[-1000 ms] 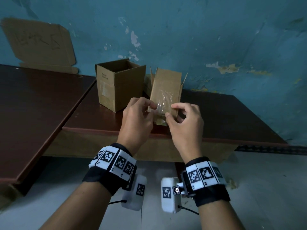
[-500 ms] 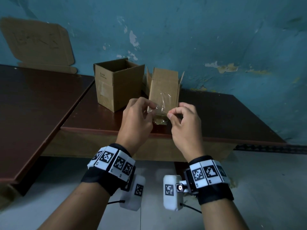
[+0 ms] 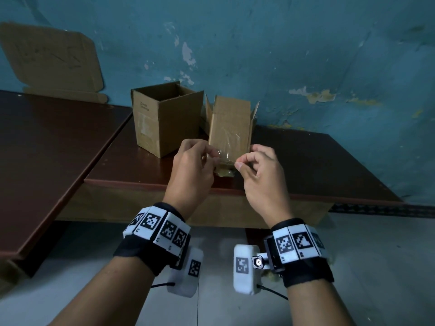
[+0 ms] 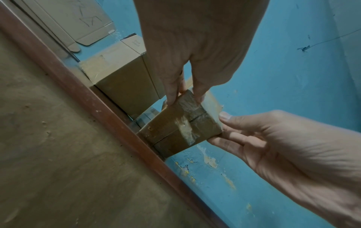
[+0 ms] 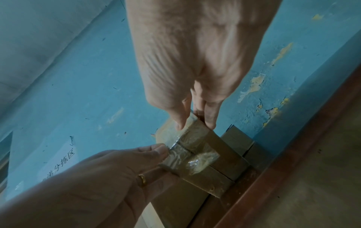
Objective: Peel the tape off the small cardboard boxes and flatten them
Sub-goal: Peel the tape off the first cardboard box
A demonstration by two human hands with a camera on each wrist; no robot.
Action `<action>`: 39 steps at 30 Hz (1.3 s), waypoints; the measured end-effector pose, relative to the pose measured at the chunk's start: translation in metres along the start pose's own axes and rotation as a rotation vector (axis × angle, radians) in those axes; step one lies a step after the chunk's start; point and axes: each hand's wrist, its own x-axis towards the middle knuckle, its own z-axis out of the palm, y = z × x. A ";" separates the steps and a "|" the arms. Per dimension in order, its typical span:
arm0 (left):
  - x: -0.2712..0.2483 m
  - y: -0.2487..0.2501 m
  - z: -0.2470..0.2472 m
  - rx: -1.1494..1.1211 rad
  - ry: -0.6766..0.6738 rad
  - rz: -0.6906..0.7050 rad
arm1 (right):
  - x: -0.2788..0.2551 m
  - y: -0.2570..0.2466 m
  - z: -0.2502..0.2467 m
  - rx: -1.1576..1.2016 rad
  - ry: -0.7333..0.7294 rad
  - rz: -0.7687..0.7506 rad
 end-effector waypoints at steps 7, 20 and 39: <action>-0.001 0.001 0.002 -0.023 0.000 0.025 | 0.001 0.000 -0.001 0.010 -0.031 0.003; 0.004 -0.004 -0.008 -0.045 -0.117 0.099 | 0.000 -0.005 -0.002 0.073 0.001 0.020; 0.002 -0.004 -0.002 -0.098 -0.044 0.009 | -0.001 0.001 0.015 0.146 0.204 0.041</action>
